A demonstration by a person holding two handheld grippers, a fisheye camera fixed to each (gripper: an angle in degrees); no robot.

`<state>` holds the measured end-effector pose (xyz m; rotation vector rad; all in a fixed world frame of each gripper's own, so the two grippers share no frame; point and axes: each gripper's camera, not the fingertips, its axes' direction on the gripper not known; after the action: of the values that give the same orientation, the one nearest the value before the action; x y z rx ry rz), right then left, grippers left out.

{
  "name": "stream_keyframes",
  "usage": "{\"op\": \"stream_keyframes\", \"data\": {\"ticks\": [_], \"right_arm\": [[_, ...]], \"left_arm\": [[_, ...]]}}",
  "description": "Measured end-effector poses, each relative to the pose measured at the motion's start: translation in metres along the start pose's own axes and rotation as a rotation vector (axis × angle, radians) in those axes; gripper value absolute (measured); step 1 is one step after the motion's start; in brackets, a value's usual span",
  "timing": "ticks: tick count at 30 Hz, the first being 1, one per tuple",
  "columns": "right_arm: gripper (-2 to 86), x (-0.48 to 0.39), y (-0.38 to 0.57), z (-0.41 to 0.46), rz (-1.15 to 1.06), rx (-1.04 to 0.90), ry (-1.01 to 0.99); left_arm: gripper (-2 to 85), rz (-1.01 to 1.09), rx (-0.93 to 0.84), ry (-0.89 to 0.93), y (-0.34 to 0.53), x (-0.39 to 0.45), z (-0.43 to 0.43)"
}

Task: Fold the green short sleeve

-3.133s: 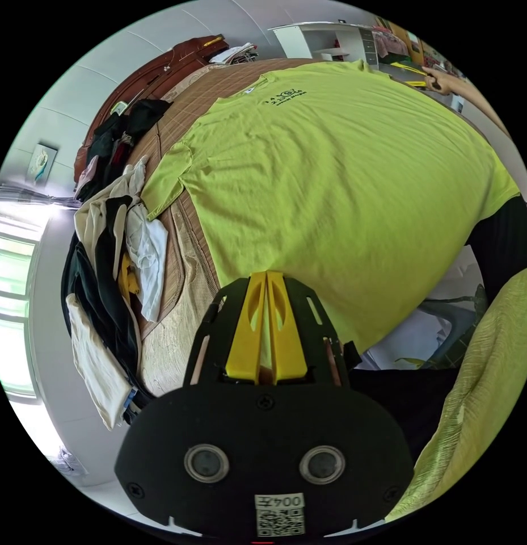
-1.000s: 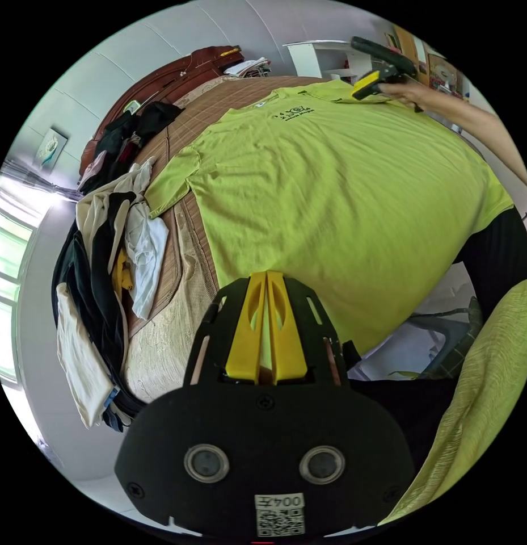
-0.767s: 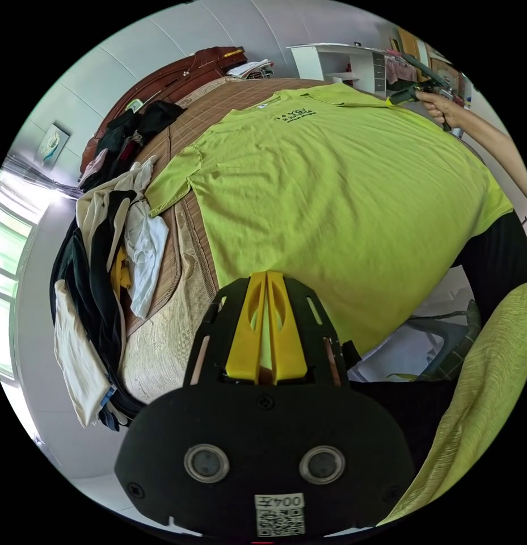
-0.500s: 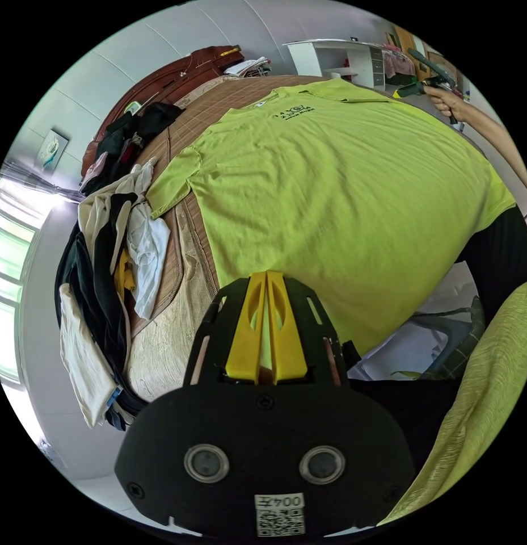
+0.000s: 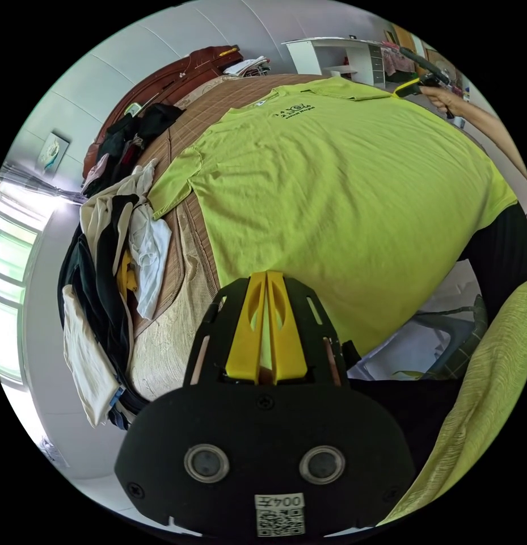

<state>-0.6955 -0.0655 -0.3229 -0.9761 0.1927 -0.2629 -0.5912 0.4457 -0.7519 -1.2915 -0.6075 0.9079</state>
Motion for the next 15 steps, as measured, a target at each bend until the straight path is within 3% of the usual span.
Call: {"op": "stream_keyframes", "data": {"ticks": [5, 8, 12, 15], "right_arm": [[5.2, 0.022, -0.003, -0.019, 0.072, 0.121, -0.089], [5.3, 0.02, -0.017, -0.011, 0.059, 0.1, -0.032], [6.3, 0.03, -0.028, 0.003, 0.027, 0.089, -0.209], [7.6, 0.026, -0.034, 0.026, -0.023, 0.05, -0.206]], "left_arm": [[0.4, -0.008, 0.006, 0.002, 0.001, 0.001, 0.0], [0.4, 0.005, 0.0, -0.012, 0.0, 0.004, -0.001], [0.3, 0.003, 0.009, -0.015, 0.002, 0.005, -0.001], [0.3, -0.012, 0.015, 0.003, 0.003, 0.003, -0.001]]}}
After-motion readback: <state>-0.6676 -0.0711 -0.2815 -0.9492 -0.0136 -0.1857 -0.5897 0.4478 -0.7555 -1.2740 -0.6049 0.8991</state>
